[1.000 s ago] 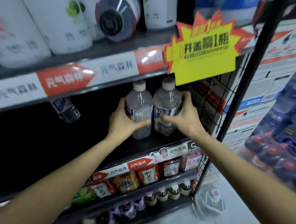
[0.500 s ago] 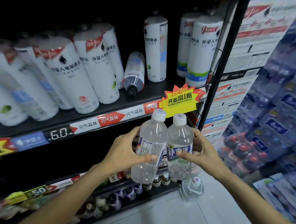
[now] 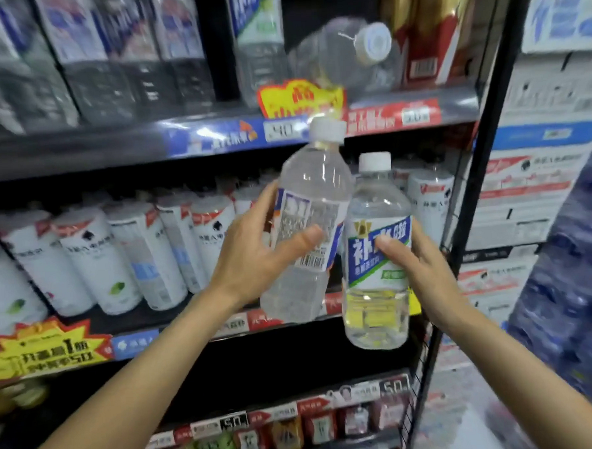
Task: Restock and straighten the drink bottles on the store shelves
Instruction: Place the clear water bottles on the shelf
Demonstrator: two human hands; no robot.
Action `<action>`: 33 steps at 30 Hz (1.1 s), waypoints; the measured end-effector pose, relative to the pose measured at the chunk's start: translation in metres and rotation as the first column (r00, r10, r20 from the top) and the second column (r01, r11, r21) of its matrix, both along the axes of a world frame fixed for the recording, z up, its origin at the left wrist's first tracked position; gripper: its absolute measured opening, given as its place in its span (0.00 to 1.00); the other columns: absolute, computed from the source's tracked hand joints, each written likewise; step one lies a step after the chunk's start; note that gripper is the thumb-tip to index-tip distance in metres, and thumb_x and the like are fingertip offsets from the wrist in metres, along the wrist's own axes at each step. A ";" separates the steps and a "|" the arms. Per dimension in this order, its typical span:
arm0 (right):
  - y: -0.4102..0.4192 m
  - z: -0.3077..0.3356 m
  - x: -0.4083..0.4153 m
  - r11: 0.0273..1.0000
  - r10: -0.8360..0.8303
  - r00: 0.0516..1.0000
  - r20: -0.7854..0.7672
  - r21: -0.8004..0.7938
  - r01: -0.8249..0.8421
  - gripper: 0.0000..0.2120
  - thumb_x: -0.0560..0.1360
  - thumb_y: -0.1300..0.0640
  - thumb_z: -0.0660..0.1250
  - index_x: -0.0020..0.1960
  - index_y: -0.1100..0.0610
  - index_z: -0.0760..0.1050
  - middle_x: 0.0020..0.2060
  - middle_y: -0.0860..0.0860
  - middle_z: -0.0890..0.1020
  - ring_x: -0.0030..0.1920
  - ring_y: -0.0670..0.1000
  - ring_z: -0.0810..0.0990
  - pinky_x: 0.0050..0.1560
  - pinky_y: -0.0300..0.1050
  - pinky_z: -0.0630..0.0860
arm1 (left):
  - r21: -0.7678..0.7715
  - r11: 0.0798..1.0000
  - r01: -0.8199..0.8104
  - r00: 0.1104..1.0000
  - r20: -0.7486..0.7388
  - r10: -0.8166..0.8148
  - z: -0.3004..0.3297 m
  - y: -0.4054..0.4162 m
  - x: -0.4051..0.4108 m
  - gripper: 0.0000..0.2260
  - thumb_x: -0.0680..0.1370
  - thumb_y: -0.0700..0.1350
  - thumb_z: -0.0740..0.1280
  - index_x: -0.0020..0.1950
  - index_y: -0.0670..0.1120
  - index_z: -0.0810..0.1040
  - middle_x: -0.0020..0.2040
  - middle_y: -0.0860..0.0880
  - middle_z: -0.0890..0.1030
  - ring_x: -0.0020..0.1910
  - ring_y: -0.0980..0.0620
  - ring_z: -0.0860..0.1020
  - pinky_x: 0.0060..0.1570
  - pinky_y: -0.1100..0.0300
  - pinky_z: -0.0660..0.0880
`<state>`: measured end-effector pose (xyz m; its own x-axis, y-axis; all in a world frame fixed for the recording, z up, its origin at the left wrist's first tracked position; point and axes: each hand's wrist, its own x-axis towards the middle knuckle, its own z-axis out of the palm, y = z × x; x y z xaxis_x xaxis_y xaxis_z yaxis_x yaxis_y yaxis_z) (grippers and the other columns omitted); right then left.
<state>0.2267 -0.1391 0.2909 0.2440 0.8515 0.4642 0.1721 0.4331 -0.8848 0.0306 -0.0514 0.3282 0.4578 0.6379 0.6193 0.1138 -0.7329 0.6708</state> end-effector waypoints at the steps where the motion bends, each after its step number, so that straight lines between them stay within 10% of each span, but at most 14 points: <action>1: 0.002 0.019 -0.004 1.000 0.009 1.000 0.010 0.022 -0.010 0.18 0.65 0.45 0.69 0.53 0.48 0.73 0.42 0.40 0.84 0.44 0.41 0.82 0.42 0.32 0.76 | 0.030 1.000 -0.007 0.999 0.032 0.006 0.017 0.001 -0.003 0.32 0.66 0.70 0.66 0.65 0.57 0.71 0.52 0.67 0.80 0.53 0.63 0.79 0.56 0.54 0.76; 13: 0.074 0.206 -0.073 0.959 -0.086 0.995 0.041 0.273 0.071 0.34 0.62 0.34 0.70 0.58 0.58 0.76 0.53 0.53 0.83 0.51 0.48 0.83 0.52 0.44 0.78 | 0.239 0.913 -0.330 0.911 0.336 0.241 0.179 0.059 -0.056 0.21 0.68 0.67 0.64 0.54 0.56 0.73 0.55 0.54 0.81 0.56 0.56 0.79 0.60 0.52 0.74; 28: 0.171 0.248 -0.128 0.887 -0.401 0.877 0.267 0.351 0.299 0.28 0.71 0.41 0.71 0.62 0.57 0.66 0.45 0.44 0.80 0.46 0.42 0.78 0.46 0.39 0.72 | 0.195 0.793 -0.577 0.816 0.101 0.569 0.192 0.155 -0.098 0.32 0.74 0.65 0.66 0.67 0.42 0.69 0.65 0.44 0.73 0.63 0.45 0.73 0.55 0.57 0.67; 33: 0.185 0.242 -0.133 0.890 -0.437 0.830 0.346 0.302 0.343 0.32 0.70 0.38 0.70 0.64 0.57 0.65 0.49 0.47 0.79 0.51 0.49 0.79 0.55 0.49 0.75 | 0.299 0.780 -0.550 0.822 0.028 0.569 0.192 0.156 -0.099 0.41 0.75 0.64 0.64 0.78 0.43 0.51 0.72 0.43 0.69 0.68 0.44 0.71 0.62 0.52 0.68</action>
<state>0.0941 0.0455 0.5329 0.2905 0.5896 0.7537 0.6804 0.4266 -0.5959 -0.0687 0.1047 0.5197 0.1174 0.5965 0.7940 0.5963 -0.6817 0.4239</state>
